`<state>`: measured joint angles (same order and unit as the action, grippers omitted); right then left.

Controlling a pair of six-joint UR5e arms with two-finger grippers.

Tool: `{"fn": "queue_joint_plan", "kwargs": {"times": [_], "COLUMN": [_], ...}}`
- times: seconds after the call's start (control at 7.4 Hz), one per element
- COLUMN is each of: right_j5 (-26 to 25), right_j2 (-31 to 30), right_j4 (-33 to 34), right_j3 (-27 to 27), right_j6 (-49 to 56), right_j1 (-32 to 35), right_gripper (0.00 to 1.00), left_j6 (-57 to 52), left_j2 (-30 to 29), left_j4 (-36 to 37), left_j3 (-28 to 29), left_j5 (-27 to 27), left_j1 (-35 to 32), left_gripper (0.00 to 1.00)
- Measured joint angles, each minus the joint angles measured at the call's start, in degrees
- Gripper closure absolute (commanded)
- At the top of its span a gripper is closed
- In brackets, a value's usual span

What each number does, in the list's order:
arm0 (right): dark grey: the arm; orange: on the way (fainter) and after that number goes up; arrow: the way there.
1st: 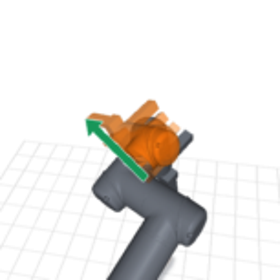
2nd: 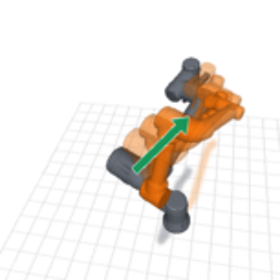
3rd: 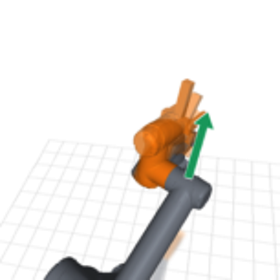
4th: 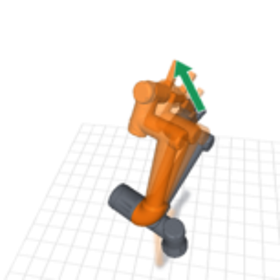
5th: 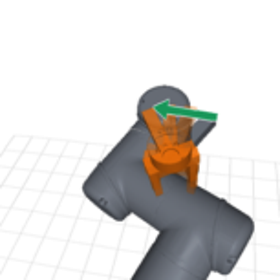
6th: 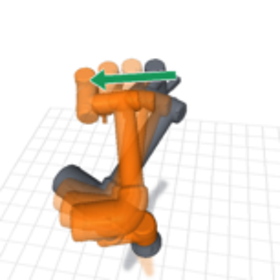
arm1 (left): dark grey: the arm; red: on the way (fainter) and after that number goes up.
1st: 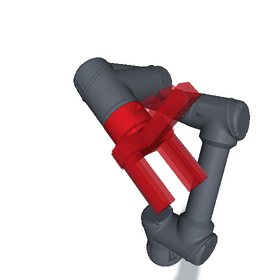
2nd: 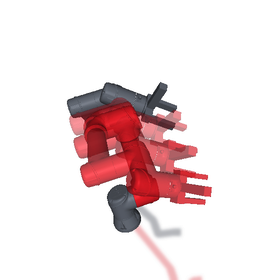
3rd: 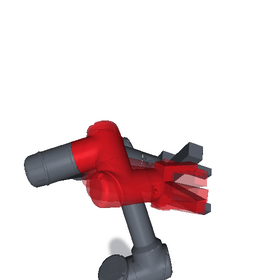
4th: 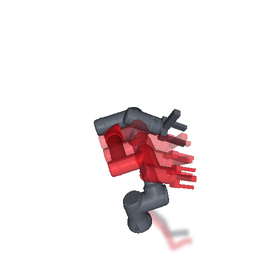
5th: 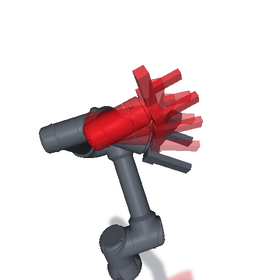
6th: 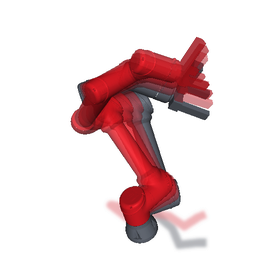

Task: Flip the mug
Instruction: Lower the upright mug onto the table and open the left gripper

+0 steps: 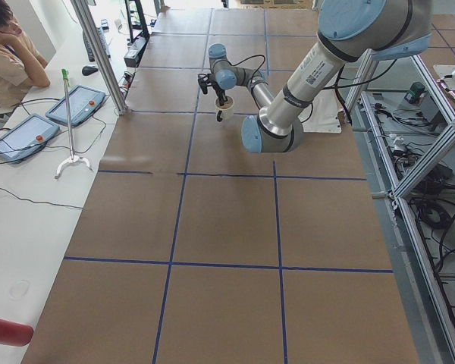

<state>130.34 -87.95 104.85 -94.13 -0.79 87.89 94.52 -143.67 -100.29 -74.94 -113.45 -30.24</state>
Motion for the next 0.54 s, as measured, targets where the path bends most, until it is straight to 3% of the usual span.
{"fn": "queue_joint_plan", "kwargs": {"times": [0.14,0.54], "right_j5": [0.0,0.0], "right_j2": [0.0,0.0], "right_j4": [0.0,0.0], "right_j3": [0.0,0.0], "right_j6": [0.0,0.0], "right_j1": [0.0,0.0], "right_gripper": [0.00,0.00], "left_j6": [0.1,-1.3], "left_j2": [-0.4,0.0], "left_j4": [0.0,3.4], "left_j3": [0.3,-4.9], "left_j5": [1.3,1.5], "left_j1": [0.6,-0.4], "left_gripper": [0.01,0.00]}}
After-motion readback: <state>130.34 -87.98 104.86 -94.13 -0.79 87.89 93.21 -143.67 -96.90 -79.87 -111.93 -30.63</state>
